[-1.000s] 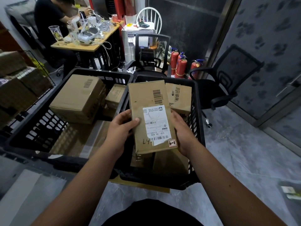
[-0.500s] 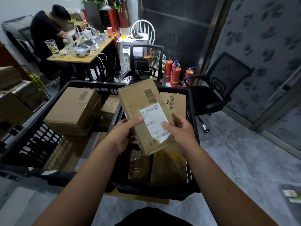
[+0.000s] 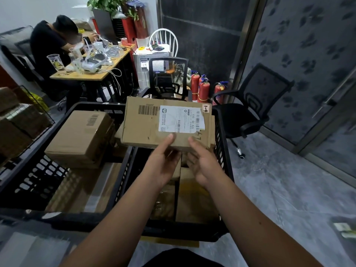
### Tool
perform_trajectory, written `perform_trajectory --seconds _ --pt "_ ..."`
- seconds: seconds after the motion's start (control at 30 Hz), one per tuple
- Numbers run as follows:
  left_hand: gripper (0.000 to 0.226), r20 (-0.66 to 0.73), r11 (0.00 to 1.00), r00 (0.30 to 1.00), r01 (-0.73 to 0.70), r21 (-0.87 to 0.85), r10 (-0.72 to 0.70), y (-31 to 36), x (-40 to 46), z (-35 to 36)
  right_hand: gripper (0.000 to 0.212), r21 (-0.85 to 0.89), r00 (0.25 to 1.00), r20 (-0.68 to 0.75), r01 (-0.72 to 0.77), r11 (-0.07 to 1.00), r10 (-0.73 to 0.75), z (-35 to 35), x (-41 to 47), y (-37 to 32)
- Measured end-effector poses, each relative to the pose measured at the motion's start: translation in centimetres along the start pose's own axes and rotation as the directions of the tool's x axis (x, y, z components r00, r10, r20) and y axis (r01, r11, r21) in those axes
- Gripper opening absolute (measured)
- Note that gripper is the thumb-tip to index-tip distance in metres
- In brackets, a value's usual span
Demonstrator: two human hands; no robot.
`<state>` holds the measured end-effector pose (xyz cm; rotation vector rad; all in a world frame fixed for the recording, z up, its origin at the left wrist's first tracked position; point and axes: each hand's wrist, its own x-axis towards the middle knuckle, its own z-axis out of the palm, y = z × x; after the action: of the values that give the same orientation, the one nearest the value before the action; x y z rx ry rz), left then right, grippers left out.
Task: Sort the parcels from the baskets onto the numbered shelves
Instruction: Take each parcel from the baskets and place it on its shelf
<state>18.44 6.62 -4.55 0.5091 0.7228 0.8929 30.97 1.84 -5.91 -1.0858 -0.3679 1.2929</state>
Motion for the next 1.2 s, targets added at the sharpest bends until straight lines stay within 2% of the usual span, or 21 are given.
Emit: perform_trajectory --seconds 0.17,0.3,0.37,0.4,0.5,0.57,0.67,0.73,0.8,0.87,0.97,1.03,1.1,1.2 --pt "0.072 -0.072 1.0 0.997 -0.005 0.012 0.006 0.6 -0.4 -0.6 0.084 0.127 0.996 -0.085 0.035 0.991 -0.024 -1.1 1.2 -0.3" --pt "0.049 -0.198 0.998 0.979 -0.046 -0.032 0.039 2.6 -0.2 -2.7 0.086 0.161 0.991 -0.13 -0.006 0.987 0.027 -2.5 1.6 -1.3" --pt "0.065 -0.22 0.997 0.974 -0.066 -0.048 0.054 3.3 0.0 -3.5 0.088 0.125 0.991 -0.129 -0.019 0.992 0.035 -2.8 1.7 -1.6" --pt "0.068 -0.21 0.997 0.976 -0.067 -0.029 0.06 3.5 0.1 -3.7 0.088 0.117 0.991 -0.128 -0.025 0.993 0.04 -2.8 1.9 -1.6" --pt "0.054 -0.153 0.999 0.987 -0.044 0.029 0.048 3.2 -0.2 -3.7 0.081 0.183 0.989 -0.137 -0.026 0.983 0.051 -2.4 2.2 -1.7" --pt "0.062 -0.096 0.996 0.995 -0.022 0.081 0.03 2.4 -0.4 -3.7 0.078 0.221 0.992 -0.116 -0.017 0.975 0.043 -1.8 2.3 -1.7" --pt "0.084 -0.059 0.958 0.998 0.035 0.283 -0.019 0.5 -0.7 -3.0 0.074 0.113 0.997 -0.061 -0.045 0.993 0.053 -0.4 2.2 -0.8" --pt "0.096 -0.093 0.943 0.994 0.09 0.321 -0.063 -0.5 -0.8 -2.9 0.09 -0.001 0.997 -0.019 -0.072 0.997 0.072 0.2 2.3 0.1" --pt "0.094 -0.103 0.931 0.988 0.14 0.337 -0.112 -0.8 -1.0 -3.0 0.104 -0.101 0.995 -0.015 -0.099 0.99 0.098 0.2 2.3 0.5" --pt "0.095 -0.092 0.917 0.984 0.175 0.36 -0.151 -0.7 -1.1 -3.4 0.09 -0.152 0.993 -0.03 -0.121 0.981 0.118 -0.4 2.3 0.0" --pt "0.121 -0.128 0.938 0.987 0.134 0.319 -0.097 0.1 -0.8 -4.4 0.054 -0.196 0.992 -0.031 -0.129 0.972 0.125 -1.5 2.3 -1.1" --pt "0.125 -0.124 0.951 0.991 0.079 0.299 -0.043 1.2 -0.7 -4.8 0.054 -0.243 0.992 -0.017 -0.123 0.962 0.122 -2.2 2.4 -1.8" --pt "0.113 -0.082 0.927 0.997 0.04 0.374 -0.011 2.2 -1.0 -4.8 0.064 -0.269 0.992 0.051 -0.095 0.958 0.113 -2.7 2.6 -2.3" --pt "0.106 0.018 0.877 0.998 0.043 0.478 -0.058 2.6 -0.9 -5.0 0.062 -0.352 0.988 0.122 -0.048 0.935 0.096 -2.6 2.3 -2.6"
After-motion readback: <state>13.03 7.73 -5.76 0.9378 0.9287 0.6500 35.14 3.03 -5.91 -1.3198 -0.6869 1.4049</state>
